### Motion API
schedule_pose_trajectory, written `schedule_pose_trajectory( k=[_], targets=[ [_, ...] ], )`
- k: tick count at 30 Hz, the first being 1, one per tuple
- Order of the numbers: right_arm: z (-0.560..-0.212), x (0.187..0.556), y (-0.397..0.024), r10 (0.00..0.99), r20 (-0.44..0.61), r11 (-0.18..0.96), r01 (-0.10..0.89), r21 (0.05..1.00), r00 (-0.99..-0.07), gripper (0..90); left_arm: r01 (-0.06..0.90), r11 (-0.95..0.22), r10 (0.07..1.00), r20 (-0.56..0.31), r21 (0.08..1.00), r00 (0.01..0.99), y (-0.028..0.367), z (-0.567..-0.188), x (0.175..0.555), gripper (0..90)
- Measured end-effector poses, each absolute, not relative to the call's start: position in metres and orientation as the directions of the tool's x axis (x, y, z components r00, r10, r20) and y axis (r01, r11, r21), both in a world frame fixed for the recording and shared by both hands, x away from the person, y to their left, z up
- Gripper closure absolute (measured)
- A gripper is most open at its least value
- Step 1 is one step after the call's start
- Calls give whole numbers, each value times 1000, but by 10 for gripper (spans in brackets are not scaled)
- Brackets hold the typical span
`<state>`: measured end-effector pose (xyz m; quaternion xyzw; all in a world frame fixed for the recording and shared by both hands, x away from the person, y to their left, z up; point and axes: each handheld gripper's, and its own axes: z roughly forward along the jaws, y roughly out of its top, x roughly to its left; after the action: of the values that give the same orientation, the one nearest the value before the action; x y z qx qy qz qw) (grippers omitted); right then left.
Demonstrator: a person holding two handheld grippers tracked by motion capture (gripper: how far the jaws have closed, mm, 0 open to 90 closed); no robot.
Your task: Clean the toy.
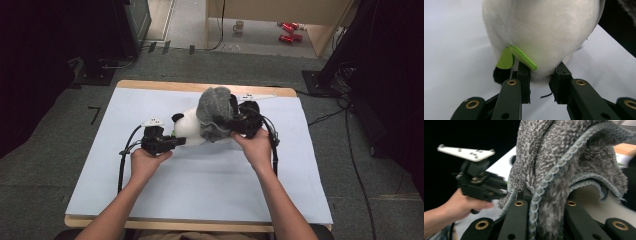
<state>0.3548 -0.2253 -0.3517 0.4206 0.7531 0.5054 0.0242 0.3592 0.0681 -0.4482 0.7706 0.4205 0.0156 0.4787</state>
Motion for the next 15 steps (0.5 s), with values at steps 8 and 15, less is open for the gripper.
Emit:
schedule_pose_trajectory(
  k=[8, 15],
  targets=[
    [-368, 350, -185, 612, 369, 217, 598, 772, -699, 816, 598, -226, 658, -332, 769, 676, 53, -444, 348, 728],
    [-384, 361, -201, 680, 351, 205, 626, 752, -644, 815, 611, -227, 663, -339, 759, 668, 54, -445, 349, 729]
  ],
)
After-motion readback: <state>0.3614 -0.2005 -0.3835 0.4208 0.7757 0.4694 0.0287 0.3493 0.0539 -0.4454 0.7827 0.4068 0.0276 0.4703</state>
